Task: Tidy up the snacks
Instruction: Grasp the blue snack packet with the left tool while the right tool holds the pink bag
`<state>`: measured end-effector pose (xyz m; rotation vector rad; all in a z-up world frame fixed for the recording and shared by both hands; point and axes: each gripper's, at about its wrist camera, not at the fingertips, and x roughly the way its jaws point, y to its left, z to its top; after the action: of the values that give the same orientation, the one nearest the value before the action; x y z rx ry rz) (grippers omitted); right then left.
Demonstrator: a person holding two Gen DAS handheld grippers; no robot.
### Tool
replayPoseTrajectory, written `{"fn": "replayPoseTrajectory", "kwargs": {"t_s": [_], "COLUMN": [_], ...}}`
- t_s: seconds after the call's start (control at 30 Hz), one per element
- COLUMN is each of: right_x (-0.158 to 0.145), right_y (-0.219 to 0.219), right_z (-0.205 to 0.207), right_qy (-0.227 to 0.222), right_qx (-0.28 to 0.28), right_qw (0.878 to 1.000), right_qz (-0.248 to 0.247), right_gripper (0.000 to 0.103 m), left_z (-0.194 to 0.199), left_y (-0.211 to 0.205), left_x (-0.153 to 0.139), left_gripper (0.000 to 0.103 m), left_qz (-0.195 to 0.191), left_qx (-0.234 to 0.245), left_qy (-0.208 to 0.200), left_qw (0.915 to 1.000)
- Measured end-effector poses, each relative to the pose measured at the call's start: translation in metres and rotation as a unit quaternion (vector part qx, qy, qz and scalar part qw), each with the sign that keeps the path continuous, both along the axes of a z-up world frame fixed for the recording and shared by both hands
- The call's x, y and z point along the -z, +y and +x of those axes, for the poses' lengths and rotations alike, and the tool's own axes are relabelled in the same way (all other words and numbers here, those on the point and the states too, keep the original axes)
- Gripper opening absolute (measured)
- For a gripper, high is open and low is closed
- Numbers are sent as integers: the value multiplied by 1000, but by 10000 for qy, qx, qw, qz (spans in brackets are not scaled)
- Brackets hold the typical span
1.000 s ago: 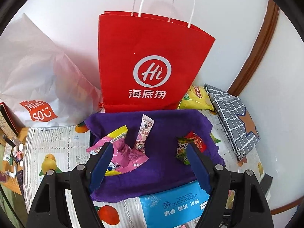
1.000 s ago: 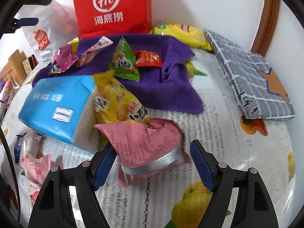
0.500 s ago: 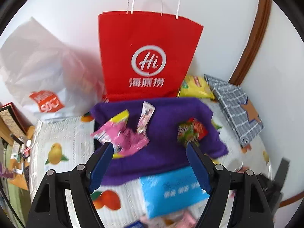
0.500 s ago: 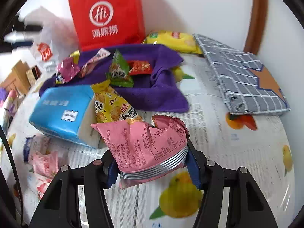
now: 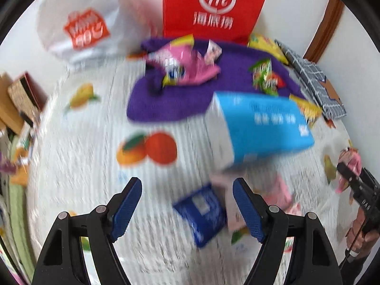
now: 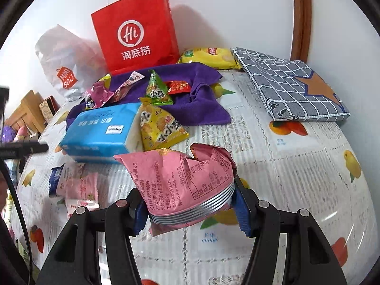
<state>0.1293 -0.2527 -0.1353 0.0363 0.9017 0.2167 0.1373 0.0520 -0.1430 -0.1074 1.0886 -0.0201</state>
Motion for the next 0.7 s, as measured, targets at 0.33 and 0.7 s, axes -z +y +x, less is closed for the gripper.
{"fn": "replayPoseTrajectory", "kwargs": {"t_s": [0.33,0.7], "right_x": [6,19], "right_y": [2,7], "right_z": [-14,-12], "right_qy": [12,129], "right_qx": [-24,-57], "right_qw": [10000,9999], "right_qz": [-48,-39], "right_gripper": [60,60], "left_z": [-15,-15], "left_y": [-2,-22], "left_x": [41,46], "left_gripper": [73,60], "left_qz": [-261,451], "left_qx": [-342,-302], "left_qy": [385,106], "left_qw": [9983,9985]}}
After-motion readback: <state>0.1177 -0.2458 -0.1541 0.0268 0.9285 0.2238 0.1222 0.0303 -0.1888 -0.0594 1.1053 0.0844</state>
